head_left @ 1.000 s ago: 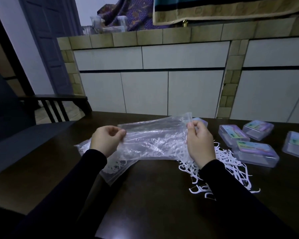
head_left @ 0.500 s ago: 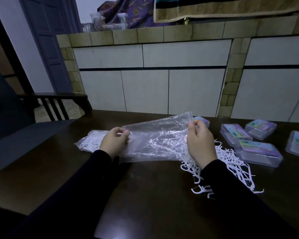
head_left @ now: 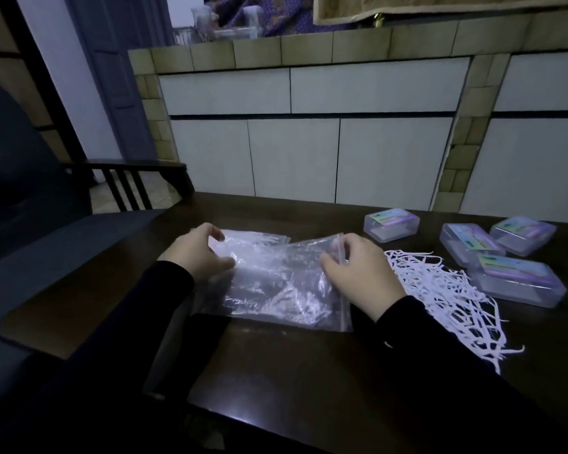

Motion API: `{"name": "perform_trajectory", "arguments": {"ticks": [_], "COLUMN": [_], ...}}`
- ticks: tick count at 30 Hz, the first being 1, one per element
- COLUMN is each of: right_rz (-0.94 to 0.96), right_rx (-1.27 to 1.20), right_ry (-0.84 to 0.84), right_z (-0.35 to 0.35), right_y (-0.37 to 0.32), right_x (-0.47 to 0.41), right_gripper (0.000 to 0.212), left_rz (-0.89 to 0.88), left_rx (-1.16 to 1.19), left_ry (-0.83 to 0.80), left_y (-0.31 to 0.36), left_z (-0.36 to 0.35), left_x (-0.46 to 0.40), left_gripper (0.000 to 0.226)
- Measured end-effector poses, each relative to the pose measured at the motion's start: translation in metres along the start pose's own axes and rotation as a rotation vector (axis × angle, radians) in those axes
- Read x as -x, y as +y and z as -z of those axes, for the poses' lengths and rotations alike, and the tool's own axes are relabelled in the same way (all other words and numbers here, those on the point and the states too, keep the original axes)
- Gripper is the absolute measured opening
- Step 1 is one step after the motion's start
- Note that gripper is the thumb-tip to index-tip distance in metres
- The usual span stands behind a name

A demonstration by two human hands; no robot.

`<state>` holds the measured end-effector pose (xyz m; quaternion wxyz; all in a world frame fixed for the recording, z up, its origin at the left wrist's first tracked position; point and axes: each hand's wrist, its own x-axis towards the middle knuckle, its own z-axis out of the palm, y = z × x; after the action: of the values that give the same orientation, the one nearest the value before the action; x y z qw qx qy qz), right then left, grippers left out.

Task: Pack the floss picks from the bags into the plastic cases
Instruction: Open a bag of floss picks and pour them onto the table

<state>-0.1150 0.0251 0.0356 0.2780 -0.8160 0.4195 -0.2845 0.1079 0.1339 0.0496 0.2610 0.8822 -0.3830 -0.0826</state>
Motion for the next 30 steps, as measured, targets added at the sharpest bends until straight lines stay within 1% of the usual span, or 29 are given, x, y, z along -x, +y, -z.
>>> {"name": "perform_trajectory", "arguments": {"ticks": [2, 3, 4, 5, 6, 8, 10, 11, 13, 16, 19, 21, 24, 27, 30], "right_rz": [0.058, 0.117, 0.203, 0.290, 0.367, 0.453, 0.439, 0.405, 0.340, 0.365, 0.465, 0.495, 0.530, 0.591, 0.593], "right_rx": [0.150, 0.237, 0.320, 0.382, 0.422, 0.451, 0.470, 0.483, 0.490, 0.504, 0.497, 0.488, 0.495, 0.454, 0.414], "right_ry": [-0.013, 0.017, 0.043, 0.031, -0.030, -0.221, -0.403, -0.465, -0.532, -0.521, -0.395, -0.351, -0.355, -0.382, -0.424], "right_z": [-0.007, -0.010, -0.014, -0.017, -0.022, -0.033, -0.044, -0.048, -0.049, -0.044, -0.041, -0.041, -0.041, -0.035, -0.031], "right_y": [-0.004, -0.007, -0.010, -0.013, -0.015, -0.019, -0.018, -0.016, -0.013, -0.012, -0.015, -0.017, -0.016, -0.016, -0.014], "right_x": [0.007, 0.010, 0.015, 0.019, 0.022, 0.029, 0.032, 0.032, 0.030, 0.029, 0.034, 0.037, 0.038, 0.038, 0.037], "right_gripper": [0.059, 0.068, 0.070, 0.068, 0.063, 0.054, 0.055, 0.057, 0.061, 0.063, 0.058, 0.052, 0.051, 0.050, 0.051], "left_rz": [0.033, 0.041, 0.038, 0.011, -0.037, -0.138, -0.166, -0.148, -0.094, -0.041, -0.001, 0.000, 0.015, 0.022, -0.001], "left_rx": [-0.145, -0.228, -0.320, -0.402, -0.450, -0.444, -0.416, -0.407, -0.428, -0.469, -0.481, -0.533, -0.632, -0.645, -0.695], "left_ry": [-0.007, 0.022, 0.062, 0.107, 0.141, 0.150, 0.073, -0.002, -0.170, -0.297, -0.393, -0.442, -0.468, -0.546, -0.582], "left_y": [-0.005, -0.005, -0.002, 0.002, 0.007, 0.017, 0.021, 0.021, 0.021, 0.016, 0.010, 0.009, 0.008, 0.009, 0.014], "left_z": [0.004, 0.003, 0.002, -0.002, -0.007, -0.021, -0.036, -0.042, -0.052, -0.054, -0.043, -0.033, -0.021, -0.011, -0.005], "left_x": [0.007, 0.010, 0.015, 0.020, 0.027, 0.039, 0.049, 0.054, 0.062, 0.067, 0.069, 0.072, 0.074, 0.074, 0.077], "left_gripper": [0.054, 0.060, 0.063, 0.063, 0.060, 0.050, 0.049, 0.052, 0.061, 0.065, 0.067, 0.068, 0.073, 0.083, 0.088]}}
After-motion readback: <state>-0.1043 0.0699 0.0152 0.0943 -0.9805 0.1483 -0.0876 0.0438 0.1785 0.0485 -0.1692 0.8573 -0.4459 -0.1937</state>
